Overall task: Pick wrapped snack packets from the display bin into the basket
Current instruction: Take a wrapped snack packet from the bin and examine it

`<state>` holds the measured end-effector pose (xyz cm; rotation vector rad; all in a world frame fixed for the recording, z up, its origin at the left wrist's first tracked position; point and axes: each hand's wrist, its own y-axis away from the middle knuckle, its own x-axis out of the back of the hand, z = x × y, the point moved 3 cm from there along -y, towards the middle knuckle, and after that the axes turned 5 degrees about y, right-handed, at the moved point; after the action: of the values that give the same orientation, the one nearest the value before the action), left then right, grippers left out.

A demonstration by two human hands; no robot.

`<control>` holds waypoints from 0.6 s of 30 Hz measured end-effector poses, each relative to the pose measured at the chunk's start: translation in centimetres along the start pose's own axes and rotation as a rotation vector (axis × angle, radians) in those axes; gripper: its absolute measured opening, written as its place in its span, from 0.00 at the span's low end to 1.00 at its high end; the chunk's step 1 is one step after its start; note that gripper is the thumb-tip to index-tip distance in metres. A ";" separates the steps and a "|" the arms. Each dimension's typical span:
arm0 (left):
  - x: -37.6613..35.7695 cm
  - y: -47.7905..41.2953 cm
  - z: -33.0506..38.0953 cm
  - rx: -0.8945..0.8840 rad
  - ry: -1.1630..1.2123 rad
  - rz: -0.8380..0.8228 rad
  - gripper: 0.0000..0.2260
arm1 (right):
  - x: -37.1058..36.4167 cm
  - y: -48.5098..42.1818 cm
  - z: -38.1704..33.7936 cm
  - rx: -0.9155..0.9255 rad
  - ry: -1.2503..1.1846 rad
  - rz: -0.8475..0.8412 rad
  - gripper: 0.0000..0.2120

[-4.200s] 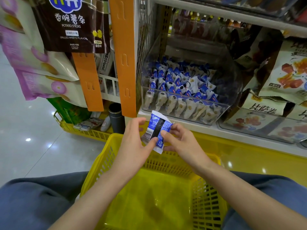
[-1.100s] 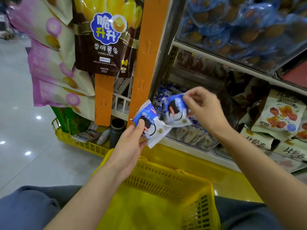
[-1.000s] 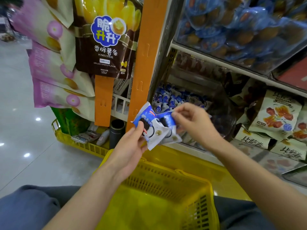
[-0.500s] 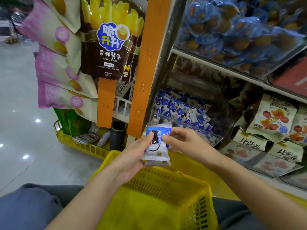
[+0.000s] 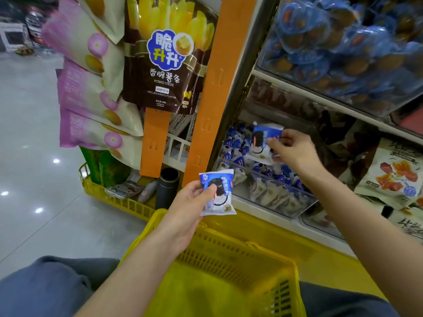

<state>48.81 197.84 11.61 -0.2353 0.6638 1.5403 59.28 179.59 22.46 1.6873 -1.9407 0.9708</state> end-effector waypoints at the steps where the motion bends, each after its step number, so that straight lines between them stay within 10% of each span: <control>1: 0.0 0.0 0.1 -0.003 0.001 0.006 0.08 | -0.8 -0.6 0.7 -0.031 0.081 -0.011 0.11; 18: -0.2 -0.5 0.6 0.006 0.018 0.019 0.07 | -6.8 -2.8 2.3 -0.150 0.397 -0.389 0.13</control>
<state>49.46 197.94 12.05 -0.2391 0.6863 1.5559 63.71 182.64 16.89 1.5636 -1.3351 0.9003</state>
